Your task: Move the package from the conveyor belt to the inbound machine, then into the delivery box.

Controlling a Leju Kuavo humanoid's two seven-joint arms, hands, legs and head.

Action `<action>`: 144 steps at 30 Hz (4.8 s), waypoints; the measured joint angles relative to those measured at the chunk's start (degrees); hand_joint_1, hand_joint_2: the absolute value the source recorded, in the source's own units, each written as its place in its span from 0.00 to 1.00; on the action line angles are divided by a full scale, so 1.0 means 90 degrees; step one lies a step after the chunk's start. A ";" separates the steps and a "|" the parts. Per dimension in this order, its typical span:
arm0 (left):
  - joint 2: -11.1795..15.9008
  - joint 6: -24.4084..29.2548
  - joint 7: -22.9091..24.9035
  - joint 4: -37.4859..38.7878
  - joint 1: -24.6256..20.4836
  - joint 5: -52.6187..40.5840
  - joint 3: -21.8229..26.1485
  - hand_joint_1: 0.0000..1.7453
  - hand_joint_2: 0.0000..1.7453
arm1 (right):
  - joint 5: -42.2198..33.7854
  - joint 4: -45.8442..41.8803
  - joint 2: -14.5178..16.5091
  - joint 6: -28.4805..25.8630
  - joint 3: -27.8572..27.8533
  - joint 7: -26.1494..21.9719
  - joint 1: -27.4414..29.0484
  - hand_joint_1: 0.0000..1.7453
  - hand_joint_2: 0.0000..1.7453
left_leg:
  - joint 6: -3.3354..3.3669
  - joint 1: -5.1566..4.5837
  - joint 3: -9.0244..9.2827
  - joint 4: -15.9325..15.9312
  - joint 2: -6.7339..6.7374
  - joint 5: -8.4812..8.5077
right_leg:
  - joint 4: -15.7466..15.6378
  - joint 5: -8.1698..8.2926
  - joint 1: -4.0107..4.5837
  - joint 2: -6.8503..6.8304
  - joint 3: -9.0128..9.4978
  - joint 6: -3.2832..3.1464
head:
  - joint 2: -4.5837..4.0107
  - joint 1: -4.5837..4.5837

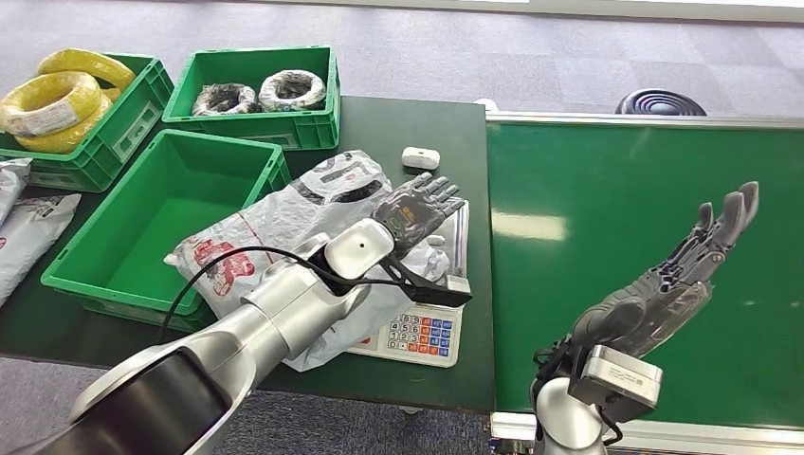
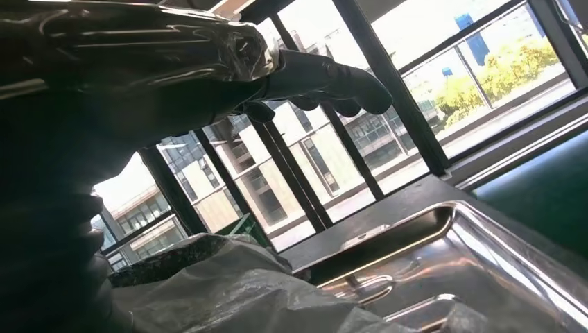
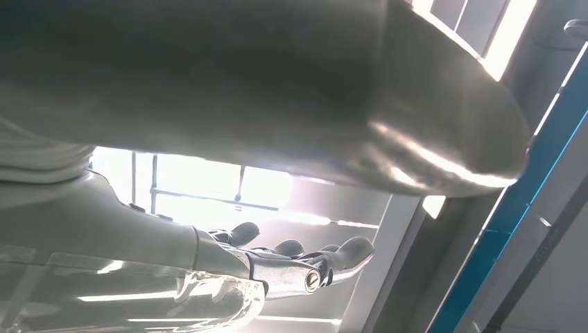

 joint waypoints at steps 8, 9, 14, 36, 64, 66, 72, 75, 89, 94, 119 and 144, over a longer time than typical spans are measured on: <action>0.0055 -0.0355 -0.0006 0.0317 0.0045 -0.0057 -0.0132 0.00 1.00 | 0.0078 -0.0052 -0.0025 0.0009 0.0039 0.0086 0.0011 0.00 0.00 | 0.0000 0.0001 -0.0001 -0.0001 -0.0002 0.0000 | 0.0000 0.0000 0.0001 0.0000 0.0000 0.0000 | 0.0000 -0.0001; 0.0064 -0.0441 0.0005 0.0340 0.0046 -0.0090 -0.0149 0.00 1.00 | 0.0094 -0.0055 -0.0029 0.0012 0.0044 0.0106 0.0009 0.00 0.00 | 0.0000 0.0001 -0.0001 -0.0001 -0.0002 0.0000 | 0.0000 0.0000 0.0001 0.0000 0.0000 0.0000 | 0.0000 -0.0001; 0.0135 -0.0739 0.0307 0.0419 0.0041 -0.0278 -0.0233 0.00 1.00 | 0.0119 -0.0055 -0.0032 0.0032 0.0050 0.0140 0.0004 0.00 0.00 | 0.0000 0.0001 0.0001 -0.0001 -0.0001 0.0000 | 0.0000 0.0000 0.0001 -0.0001 0.0005 0.0000 | 0.0000 0.0000; 0.0428 -0.1788 0.0898 0.0600 -0.0077 -0.0580 -0.0316 0.00 1.00 | 0.0024 0.0039 -0.0032 0.0032 0.0046 -0.0005 -0.0127 0.00 0.00 | -0.0002 0.0001 0.0069 -0.0007 0.0001 -0.0002 | 0.0000 -0.0002 0.0002 -0.0002 0.0072 -0.0002 | 0.0000 0.0000; 0.0410 -0.1869 0.0483 0.0657 -0.0084 -0.0467 -0.0214 0.91 1.00 | -0.0003 0.0059 -0.0032 0.0019 -0.0032 -0.0124 -0.0139 0.00 0.00 | -0.0002 0.0001 0.0073 -0.0006 -0.0009 -0.0002 | -0.0001 -0.0003 0.0001 -0.0003 0.0077 -0.0001 | 0.0000 0.0001; 0.0401 -0.1858 0.0444 0.0664 -0.0076 -0.0453 -0.0208 0.91 1.00 | -0.0001 0.0058 -0.0032 0.0019 -0.0038 -0.0125 -0.0138 0.00 0.00 | -0.0002 0.0001 0.0073 -0.0006 -0.0011 -0.0002 | -0.0001 -0.0004 0.0001 -0.0005 0.0077 0.0000 | 0.0000 0.0000; 0.0382 -0.1838 0.0406 0.0681 -0.0080 -0.0445 -0.0189 0.91 1.00 | -0.0001 0.0056 -0.0032 0.0019 -0.0055 -0.0125 -0.0138 0.00 0.00 | -0.0001 0.0001 0.0073 -0.0006 -0.0012 -0.0001 | -0.0001 -0.0004 0.0001 -0.0007 0.0078 0.0000 | 0.0000 0.0001; 0.0379 -0.1838 0.0397 0.0685 -0.0081 -0.0445 -0.0186 0.91 1.00 | -0.0004 0.0055 -0.0032 0.0019 -0.0058 -0.0126 -0.0138 0.00 0.00 | -0.0001 0.0000 0.0073 -0.0005 -0.0013 -0.0001 | -0.0001 -0.0004 0.0001 -0.0007 0.0078 0.0000 | 0.0000 0.0000; 0.0352 0.0479 -0.0537 0.0386 0.0101 0.0818 0.0269 0.76 1.00 | -0.0031 0.0015 -0.0032 0.0018 -0.0041 -0.0121 -0.0087 0.00 0.00 | -0.0002 0.0000 0.0050 -0.0002 -0.0013 0.0002 | 0.0001 -0.0002 0.0000 -0.0011 0.0057 0.0000 | 0.0000 0.0001; 0.0402 0.1029 -0.0747 -0.0528 0.0083 0.1476 0.1118 0.70 1.00 | -0.0012 -0.0031 -0.0032 0.0017 -0.0010 -0.0107 -0.0053 0.00 0.00 | -0.0001 0.0000 0.0038 -0.0002 -0.0010 0.0000 | 0.0001 -0.0002 0.0000 -0.0010 0.0042 0.0000 | 0.0000 0.0000; 0.1067 0.3113 0.0562 -0.1635 -0.0268 0.0985 0.3668 0.77 1.00 | -0.0021 -0.0035 0.0004 0.0017 0.0050 0.0024 0.0102 0.00 0.00 | -0.0002 0.0001 0.0023 -0.0003 -0.0013 0.0002 | 0.0002 -0.0002 0.0001 -0.0012 0.0031 -0.0001 | 0.0000 0.0000; 0.1997 0.1928 0.3392 0.0549 -0.0596 -0.0960 0.3801 0.17 1.00 | -0.0170 0.0008 0.0000 0.0024 0.0349 0.0078 0.0117 0.00 0.00 | -0.0004 0.0003 0.0016 -0.0005 -0.0011 0.0002 | 0.0004 -0.0003 0.0004 -0.0010 0.0020 -0.0002 | 0.0000 0.0000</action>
